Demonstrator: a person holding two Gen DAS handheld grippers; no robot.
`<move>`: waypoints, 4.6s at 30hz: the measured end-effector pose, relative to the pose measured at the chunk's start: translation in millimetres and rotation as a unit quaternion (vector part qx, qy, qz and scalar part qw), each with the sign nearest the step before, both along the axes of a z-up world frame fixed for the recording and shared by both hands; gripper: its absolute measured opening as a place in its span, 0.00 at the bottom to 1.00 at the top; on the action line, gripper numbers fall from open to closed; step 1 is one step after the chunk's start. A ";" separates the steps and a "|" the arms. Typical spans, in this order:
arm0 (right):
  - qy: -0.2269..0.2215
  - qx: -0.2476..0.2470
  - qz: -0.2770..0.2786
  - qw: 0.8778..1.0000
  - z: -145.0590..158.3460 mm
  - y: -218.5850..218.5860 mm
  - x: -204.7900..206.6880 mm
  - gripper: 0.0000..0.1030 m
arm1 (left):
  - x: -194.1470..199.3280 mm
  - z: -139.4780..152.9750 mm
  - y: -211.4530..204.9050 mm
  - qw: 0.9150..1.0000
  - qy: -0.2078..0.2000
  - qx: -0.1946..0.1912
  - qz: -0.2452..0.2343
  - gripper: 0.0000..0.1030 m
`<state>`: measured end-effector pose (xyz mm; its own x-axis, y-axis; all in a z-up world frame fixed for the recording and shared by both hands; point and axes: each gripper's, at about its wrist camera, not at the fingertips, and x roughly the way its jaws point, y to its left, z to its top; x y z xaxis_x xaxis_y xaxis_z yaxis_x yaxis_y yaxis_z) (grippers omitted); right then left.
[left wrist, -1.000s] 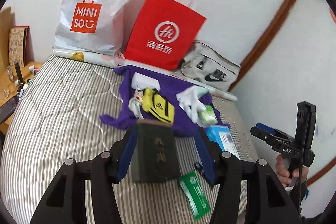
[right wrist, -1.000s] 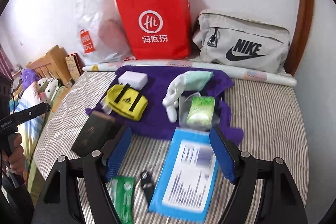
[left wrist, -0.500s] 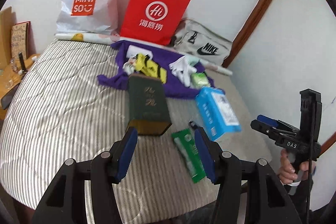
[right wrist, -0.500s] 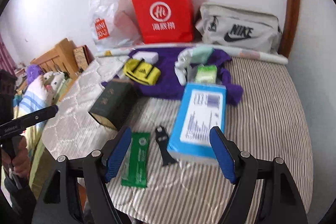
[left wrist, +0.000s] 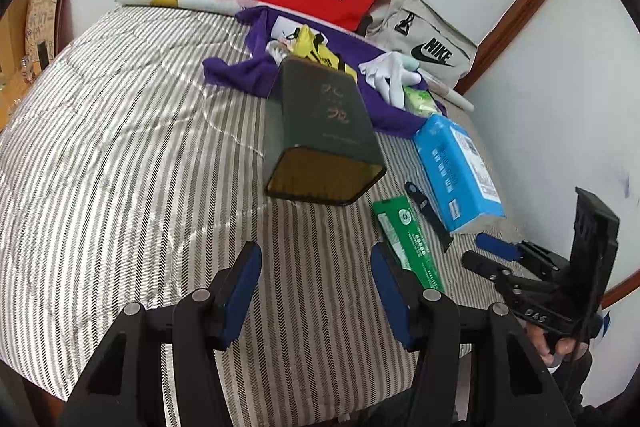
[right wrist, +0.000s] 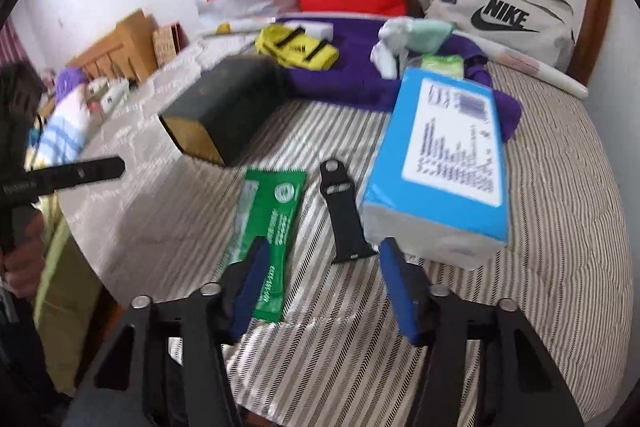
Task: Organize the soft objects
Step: 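Move both tools back toward the green packet and black strap, then grasp the green packet with the left tool while the right tool grasps the black strap, then carry the green packet and black strap over the purple towel with both tools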
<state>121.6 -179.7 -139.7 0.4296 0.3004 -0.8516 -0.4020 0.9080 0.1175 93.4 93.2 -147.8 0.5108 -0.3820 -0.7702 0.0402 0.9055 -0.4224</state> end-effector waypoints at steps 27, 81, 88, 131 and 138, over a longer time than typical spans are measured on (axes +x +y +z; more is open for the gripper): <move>0.011 -0.024 0.010 1.000 -26.5 10.2 -13.9 0.32 | -0.4 -24.8 -6.1 0.999 0.029 -0.020 -0.018 0.53; -0.050 0.009 0.013 0.999 4.6 -45.5 -45.4 0.20 | 18.9 -29.6 -124.6 0.997 0.039 0.039 -0.055 0.61; -0.046 0.020 -0.021 0.999 -0.5 -71.9 -47.4 0.20 | 25.3 -31.1 -165.6 0.986 0.014 0.153 -0.061 0.71; -0.064 0.032 -0.007 0.997 28.4 -52.5 -54.4 0.20 | -13.6 17.7 -116.5 0.989 -0.071 0.120 -0.045 0.24; -0.074 0.035 -0.009 0.997 40.9 -50.8 -48.7 0.20 | -15.7 45.0 -109.5 0.988 -0.097 0.111 -0.046 0.24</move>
